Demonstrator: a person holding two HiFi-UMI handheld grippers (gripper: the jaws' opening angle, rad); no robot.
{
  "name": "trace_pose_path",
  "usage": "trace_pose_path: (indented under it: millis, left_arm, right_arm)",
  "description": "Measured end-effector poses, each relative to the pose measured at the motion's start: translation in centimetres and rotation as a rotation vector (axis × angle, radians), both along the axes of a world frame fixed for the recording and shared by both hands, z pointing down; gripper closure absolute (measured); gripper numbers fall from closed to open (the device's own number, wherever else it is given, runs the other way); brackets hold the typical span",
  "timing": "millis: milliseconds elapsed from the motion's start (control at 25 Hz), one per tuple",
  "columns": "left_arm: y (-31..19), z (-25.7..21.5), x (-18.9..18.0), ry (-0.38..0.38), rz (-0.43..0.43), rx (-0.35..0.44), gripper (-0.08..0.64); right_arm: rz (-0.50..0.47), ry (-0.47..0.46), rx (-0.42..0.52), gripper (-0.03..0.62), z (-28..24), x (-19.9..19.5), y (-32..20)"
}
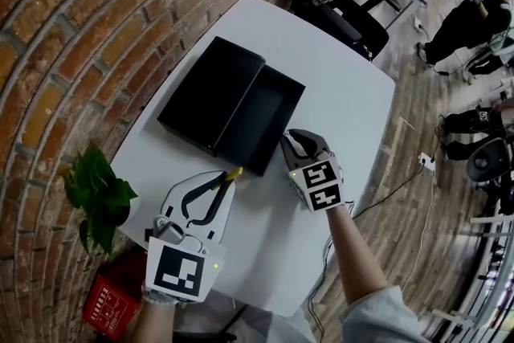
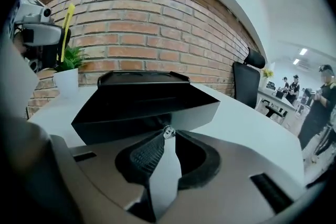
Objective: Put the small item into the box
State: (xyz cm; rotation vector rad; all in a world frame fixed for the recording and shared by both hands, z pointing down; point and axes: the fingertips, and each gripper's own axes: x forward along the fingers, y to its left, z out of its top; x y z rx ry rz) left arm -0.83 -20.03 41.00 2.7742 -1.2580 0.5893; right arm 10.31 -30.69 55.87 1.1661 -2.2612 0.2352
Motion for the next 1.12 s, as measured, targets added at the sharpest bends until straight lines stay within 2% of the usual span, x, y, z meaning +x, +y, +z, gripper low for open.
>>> trace_pose_path:
  millis: [440, 600, 880, 1120]
  left_arm:
    - [-0.2, 0.2, 0.6, -0.003, 0.014, -0.004, 0.515]
    - [-0.3, 0.2, 1.1, -0.003, 0.020, -0.014, 0.515]
    - [-1.0, -0.2, 2.3, 0.008, 0.029, -0.030, 0.517]
    - [-2.0, 0.3, 2.9, 0.007, 0.022, -0.065, 0.515]
  right_arm:
    - [0.052, -0.021, -0.002, 0.505, 0.1, 0.9, 0.2]
    - [0.103, -0.066, -0.006, 0.505, -0.7, 1.1, 0.9]
    - [0.093, -0.105, 0.056, 0.522, -3.8, 1.6, 3.7]
    - [0.132, -0.175, 0.116, 0.528, -7.9, 3.2, 5.7]
